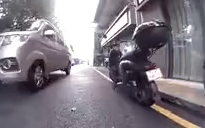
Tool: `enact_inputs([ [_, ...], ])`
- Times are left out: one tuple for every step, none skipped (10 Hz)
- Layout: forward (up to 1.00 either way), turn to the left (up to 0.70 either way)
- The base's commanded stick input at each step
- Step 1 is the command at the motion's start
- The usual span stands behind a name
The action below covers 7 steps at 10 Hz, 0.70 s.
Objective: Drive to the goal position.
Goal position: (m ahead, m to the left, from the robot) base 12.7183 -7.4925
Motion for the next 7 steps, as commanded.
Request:
enact_inputs([
  [0.45, 0.27],
  [0.45, 0.27],
  [0.45, 0.17],
  [0.45, 0.04],
  [0.45, 0.0],
  [0.45, 0.0],
  [0.45, 0.0],
])
